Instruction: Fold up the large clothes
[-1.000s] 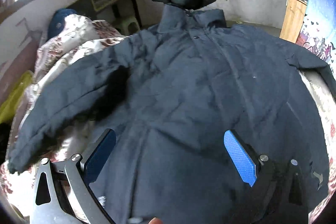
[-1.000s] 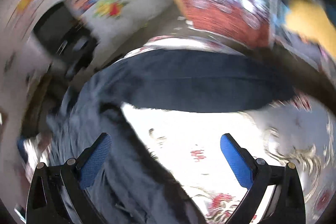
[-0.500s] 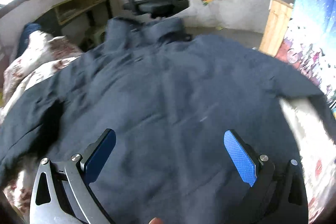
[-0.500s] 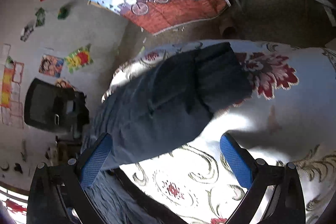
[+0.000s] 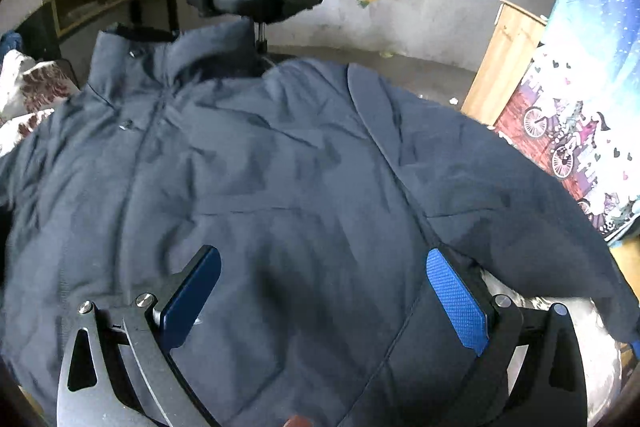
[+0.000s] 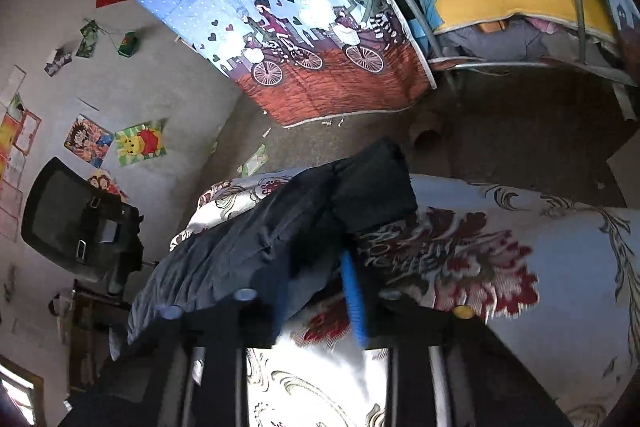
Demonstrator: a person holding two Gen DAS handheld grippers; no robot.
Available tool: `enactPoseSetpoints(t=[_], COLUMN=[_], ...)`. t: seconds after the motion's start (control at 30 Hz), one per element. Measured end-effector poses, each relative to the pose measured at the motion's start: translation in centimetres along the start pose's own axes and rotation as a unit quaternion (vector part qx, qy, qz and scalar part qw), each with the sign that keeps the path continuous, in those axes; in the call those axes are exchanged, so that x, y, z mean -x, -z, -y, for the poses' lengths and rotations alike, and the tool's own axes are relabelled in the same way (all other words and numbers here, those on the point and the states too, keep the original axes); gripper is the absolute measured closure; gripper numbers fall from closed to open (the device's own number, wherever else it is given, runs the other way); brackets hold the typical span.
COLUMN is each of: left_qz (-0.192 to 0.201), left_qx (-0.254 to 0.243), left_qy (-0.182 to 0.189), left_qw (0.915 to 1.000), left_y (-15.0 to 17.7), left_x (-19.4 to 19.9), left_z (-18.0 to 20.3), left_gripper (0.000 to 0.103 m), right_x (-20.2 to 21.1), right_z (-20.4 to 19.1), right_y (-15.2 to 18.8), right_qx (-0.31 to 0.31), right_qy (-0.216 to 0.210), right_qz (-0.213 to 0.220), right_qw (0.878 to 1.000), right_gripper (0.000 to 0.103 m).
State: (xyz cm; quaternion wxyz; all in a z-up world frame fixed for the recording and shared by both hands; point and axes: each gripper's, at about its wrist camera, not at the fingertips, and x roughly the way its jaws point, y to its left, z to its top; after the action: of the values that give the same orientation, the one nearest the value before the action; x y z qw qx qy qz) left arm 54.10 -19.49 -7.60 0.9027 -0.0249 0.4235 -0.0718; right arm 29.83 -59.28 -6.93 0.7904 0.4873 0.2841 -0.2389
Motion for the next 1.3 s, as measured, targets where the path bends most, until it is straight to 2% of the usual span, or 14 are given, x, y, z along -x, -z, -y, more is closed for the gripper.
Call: enactPoseSetpoints(t=[0.03, 0.13, 0.33, 0.43, 0.57, 0.73, 0.8, 0.93, 1.1, 1.3], left_qz=[-0.003, -0.017, -0.031, -0.039, -0.049, -0.031, -0.025, -0.01, -0.002, -0.014], left_qx=[0.001, -0.004, -0.028, -0.046, -0.02, 0.011, 0.017, 0.026, 0.059, 0.094], left_qy=[0.002, 0.004, 0.002, 0.007, 0.023, 0.049, 0.049, 0.053, 0.062, 0.07], left_qw=[1.0, 0.9998, 0.9991, 0.9982, 0.9983, 0.9983, 0.9984, 0.9982, 0.9963, 0.993], left_y=[0.1, 0.4, 0.7, 0.8, 1.1, 2.1, 2.7, 4.1, 6.2, 9.6], left_x=[-0.4, -1.4, -2.6, -2.1, -0.2, 4.4, 6.4, 10.2, 14.5, 19.3], left_z=[0.2, 0.7, 0.9, 0.9, -0.9, -5.5, -7.6, -11.4, -16.8, -22.0], left_gripper=[0.002, 0.002, 0.002, 0.002, 0.002, 0.002, 0.002, 0.002, 0.002, 0.002], right_x=[-0.1, 0.2, 2.1, 3.4, 5.8, 8.6, 9.5, 10.8, 10.5, 8.9], right_z=[0.1, -0.4, -2.9, -5.0, -8.4, -13.2, -15.3, -19.8, -23.8, -26.7], right_y=[-0.2, -0.6, -1.1, -1.2, -0.7, 1.8, 3.6, 8.2, 14.3, 23.3], right_qx=[0.003, 0.028, 0.097, 0.139, 0.205, 0.292, 0.331, 0.407, 0.479, 0.56], right_qy=[-0.002, -0.007, -0.031, -0.046, -0.074, -0.117, -0.134, -0.177, -0.218, -0.251], right_qz=[-0.001, 0.004, 0.046, 0.074, 0.11, 0.148, 0.16, 0.156, 0.104, 0.028], right_qw=[1.0, 1.0, 0.994, 0.986, 0.97, 0.938, 0.92, 0.883, 0.844, 0.789], right_gripper=[0.091, 0.094, 0.096, 0.097, 0.097, 0.097, 0.097, 0.097, 0.098, 0.1])
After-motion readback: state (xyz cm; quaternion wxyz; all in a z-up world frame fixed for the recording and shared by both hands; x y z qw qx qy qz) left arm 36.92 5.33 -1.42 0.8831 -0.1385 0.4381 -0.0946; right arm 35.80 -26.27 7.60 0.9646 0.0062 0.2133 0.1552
